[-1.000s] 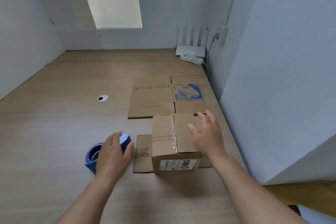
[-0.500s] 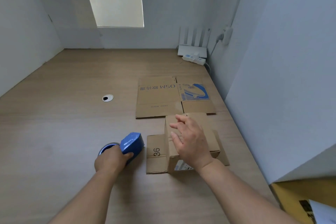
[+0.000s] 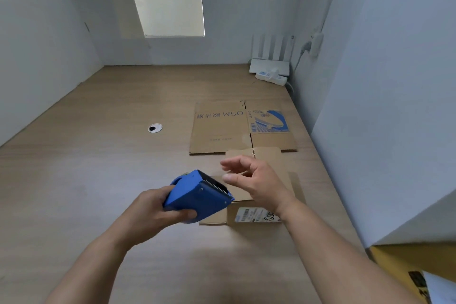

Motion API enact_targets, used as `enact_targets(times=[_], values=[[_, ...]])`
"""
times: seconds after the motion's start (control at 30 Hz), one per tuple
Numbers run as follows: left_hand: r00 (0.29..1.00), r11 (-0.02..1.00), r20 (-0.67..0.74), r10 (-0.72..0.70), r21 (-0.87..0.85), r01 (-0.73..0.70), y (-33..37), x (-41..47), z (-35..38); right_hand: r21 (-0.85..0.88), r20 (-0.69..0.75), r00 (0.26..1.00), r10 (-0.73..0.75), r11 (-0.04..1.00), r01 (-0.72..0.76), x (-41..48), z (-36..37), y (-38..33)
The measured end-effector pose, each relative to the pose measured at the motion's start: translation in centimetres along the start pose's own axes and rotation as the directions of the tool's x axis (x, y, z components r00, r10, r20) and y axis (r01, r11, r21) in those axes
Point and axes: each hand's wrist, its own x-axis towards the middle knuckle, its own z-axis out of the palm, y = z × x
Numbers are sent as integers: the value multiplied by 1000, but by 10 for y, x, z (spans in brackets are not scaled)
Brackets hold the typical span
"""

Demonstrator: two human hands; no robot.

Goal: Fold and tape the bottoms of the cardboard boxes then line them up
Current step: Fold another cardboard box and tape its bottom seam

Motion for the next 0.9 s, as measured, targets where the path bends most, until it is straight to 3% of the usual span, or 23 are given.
enact_targets(times=[0.27,0.5,0.63,0.77,0.9], values=[[998,999,56,-32,12,32,27,9,14,-48,-141,990,-27,999,21,-16,-13,4],[947,997,313,-75,37,67,61,21,-9,161,-215,969,123,983,-89,-39,-34,14],[922,988,354,-157,70,141,49,23,-40,325,-415,874,253,938,-118,-53,-67,33],[879,962,402,-256,198,189,44,30,-46,331,-402,841,363,914,-236,-59,-68,52],[867,957,419,-268,223,188,41,39,-40,321,-519,740,429,899,-296,-61,-65,64]])
